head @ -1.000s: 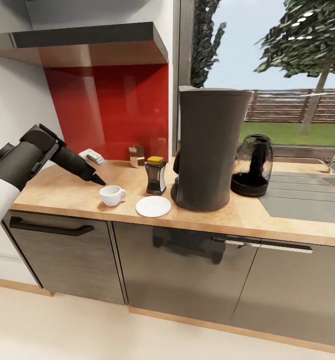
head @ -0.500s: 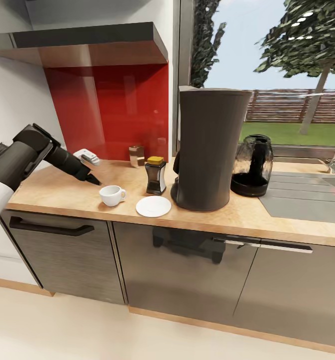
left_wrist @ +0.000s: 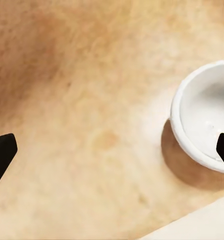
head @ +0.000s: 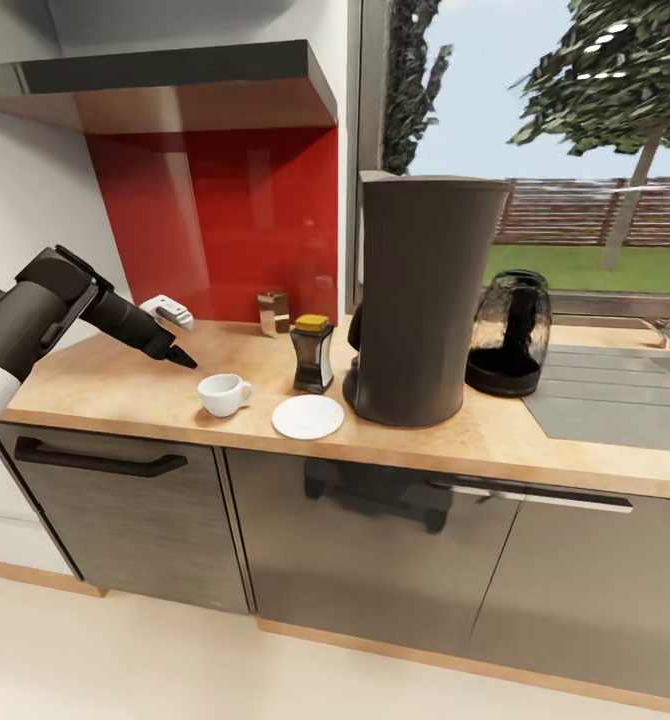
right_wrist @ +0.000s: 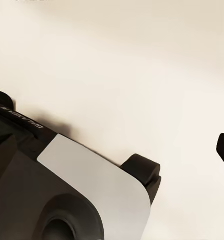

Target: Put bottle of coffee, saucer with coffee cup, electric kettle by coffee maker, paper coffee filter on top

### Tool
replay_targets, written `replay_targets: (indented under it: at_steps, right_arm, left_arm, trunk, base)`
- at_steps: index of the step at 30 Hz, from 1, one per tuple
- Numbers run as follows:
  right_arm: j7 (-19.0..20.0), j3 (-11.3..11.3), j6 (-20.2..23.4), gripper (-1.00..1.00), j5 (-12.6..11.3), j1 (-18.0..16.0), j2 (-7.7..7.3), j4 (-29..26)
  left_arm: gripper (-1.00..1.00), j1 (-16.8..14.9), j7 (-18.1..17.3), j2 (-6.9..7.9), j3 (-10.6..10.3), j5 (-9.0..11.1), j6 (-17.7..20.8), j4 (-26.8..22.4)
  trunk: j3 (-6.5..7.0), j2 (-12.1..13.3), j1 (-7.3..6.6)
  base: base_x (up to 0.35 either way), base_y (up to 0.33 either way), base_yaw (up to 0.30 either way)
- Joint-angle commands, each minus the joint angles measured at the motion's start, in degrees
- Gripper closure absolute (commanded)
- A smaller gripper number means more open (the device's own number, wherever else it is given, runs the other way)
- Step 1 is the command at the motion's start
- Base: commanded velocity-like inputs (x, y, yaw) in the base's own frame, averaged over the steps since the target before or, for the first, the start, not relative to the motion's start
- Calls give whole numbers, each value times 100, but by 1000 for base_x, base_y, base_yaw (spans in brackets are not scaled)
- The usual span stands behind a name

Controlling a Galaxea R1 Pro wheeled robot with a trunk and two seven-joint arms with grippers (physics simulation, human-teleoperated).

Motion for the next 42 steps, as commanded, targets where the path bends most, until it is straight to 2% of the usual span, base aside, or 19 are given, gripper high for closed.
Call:
replay_targets:
  at_steps: [1, 16, 42]
  right_arm:
    - [22, 49, -30, -100, -54, -12, 2, 23]
    - [15, 49, -30, -100, -54, -12, 10, 23]
    - [13, 49, -30, -100, -50, -12, 11, 23]
  left_arm:
    - [-100, -6, -58, 5, -8, -56, 39, -10]
    - [-100, -7, -58, 8, -16, -56, 37, -10]
    - [-100, -3, -71, -33, -106, -40, 53, -14]
  trunk:
    - [-6, -3, 0]
    - [-6, -3, 0]
    - [-6, -3, 0]
  base:
    - [152, 38, 0]
    - [80, -21, 0]
    - [4, -3, 0]
